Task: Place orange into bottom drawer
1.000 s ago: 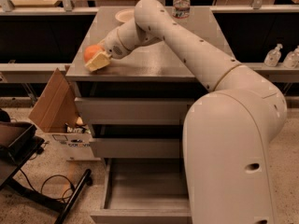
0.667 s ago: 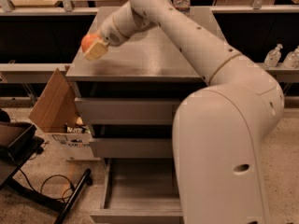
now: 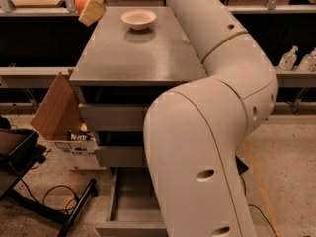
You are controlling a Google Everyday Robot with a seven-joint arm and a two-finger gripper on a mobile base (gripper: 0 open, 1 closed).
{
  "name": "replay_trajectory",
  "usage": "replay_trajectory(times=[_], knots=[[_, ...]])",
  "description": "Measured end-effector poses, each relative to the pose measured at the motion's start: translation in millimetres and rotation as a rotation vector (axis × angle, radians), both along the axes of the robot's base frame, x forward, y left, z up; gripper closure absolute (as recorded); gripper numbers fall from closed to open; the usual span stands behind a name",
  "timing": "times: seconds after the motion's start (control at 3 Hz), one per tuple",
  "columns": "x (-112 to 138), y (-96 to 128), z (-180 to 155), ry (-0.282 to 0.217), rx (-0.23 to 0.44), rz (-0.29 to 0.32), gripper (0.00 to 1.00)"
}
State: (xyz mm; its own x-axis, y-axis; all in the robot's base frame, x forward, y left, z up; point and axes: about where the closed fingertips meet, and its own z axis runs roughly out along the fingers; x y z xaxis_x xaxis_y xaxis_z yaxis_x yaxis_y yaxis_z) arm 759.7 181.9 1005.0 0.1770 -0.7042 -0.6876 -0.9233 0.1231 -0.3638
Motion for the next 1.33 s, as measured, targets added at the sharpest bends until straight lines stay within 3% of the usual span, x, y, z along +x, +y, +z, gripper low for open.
replay_trajectory(times=[0.33,0.67,1.0,1.33], knots=[[1,-15,26,-0.042,0.007,-0.029,1.0],[-6,-42,35,-0.041,-0.038,-0.12,1.0],[-32,-78,55,-0.043,-0.12,-0.277,1.0],[-75,-128,73,-0.028,-0.18,-0.452,1.0]])
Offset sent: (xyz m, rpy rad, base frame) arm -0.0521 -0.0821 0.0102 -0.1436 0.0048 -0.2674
